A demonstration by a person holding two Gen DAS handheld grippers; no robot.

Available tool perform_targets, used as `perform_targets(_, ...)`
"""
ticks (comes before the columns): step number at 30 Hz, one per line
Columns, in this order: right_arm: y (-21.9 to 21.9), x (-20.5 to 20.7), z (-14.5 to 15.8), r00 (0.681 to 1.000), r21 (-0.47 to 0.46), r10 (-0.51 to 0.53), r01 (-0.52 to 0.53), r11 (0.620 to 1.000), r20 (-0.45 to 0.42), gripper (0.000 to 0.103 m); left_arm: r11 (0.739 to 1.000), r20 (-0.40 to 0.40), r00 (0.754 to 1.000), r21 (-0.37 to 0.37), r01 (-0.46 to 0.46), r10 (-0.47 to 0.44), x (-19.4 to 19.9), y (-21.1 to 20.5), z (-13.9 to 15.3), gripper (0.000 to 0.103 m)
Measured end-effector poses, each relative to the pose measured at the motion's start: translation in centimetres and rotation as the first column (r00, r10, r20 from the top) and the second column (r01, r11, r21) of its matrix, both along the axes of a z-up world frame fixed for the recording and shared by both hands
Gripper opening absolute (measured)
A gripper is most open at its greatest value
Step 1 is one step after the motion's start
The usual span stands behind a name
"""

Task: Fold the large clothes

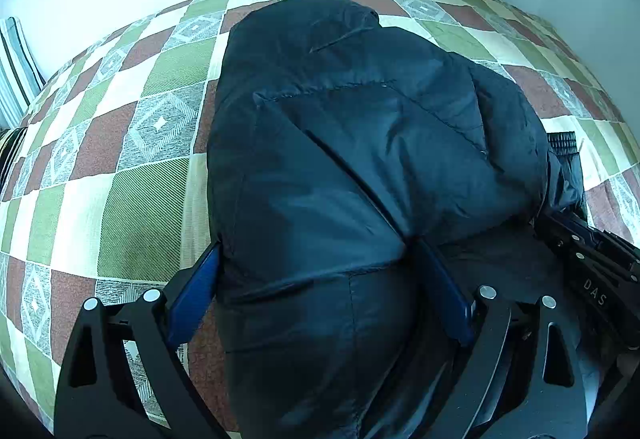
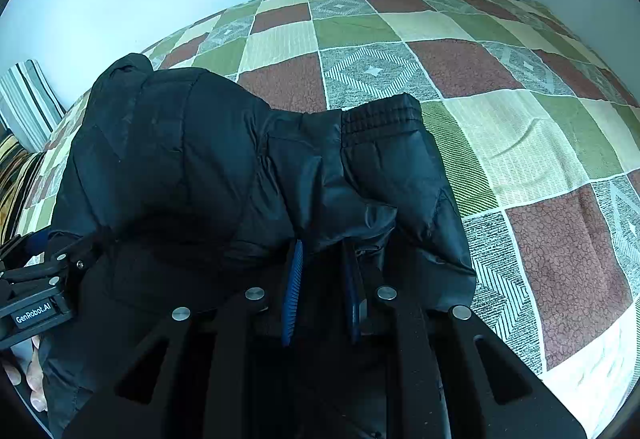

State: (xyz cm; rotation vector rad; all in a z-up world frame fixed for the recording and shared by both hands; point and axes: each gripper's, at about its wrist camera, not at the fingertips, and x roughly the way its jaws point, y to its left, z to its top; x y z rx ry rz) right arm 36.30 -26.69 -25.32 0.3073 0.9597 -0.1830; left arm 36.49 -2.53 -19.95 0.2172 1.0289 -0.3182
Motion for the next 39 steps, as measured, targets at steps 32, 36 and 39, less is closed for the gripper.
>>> perform_targets(32, -0.7, -5.4, 4.3, 0.986, -0.074, -0.143, 0.150, 0.986, 0.085, 0.078, 0.997, 0.082, 0.994, -0.024, -0.070, 0.071, -2.1, 1.3, 3.4, 0.101)
perform_targets(36, 0.1, -7.6, 5.7, 0.984, -0.093, -0.134, 0.146, 0.985, 0.120, 0.078, 0.996, 0.117, 0.990, -0.056, -0.075, 0.081, -4.0, 2.3, 5.3, 0.101)
perform_targets(39, 0.9, -9.5, 7.1, 0.980, -0.111, -0.121, 0.139, 0.984, 0.156, 0.078, 0.996, 0.166, 0.983, -0.063, -0.070, 0.080, -6.2, 3.0, 7.1, 0.101)
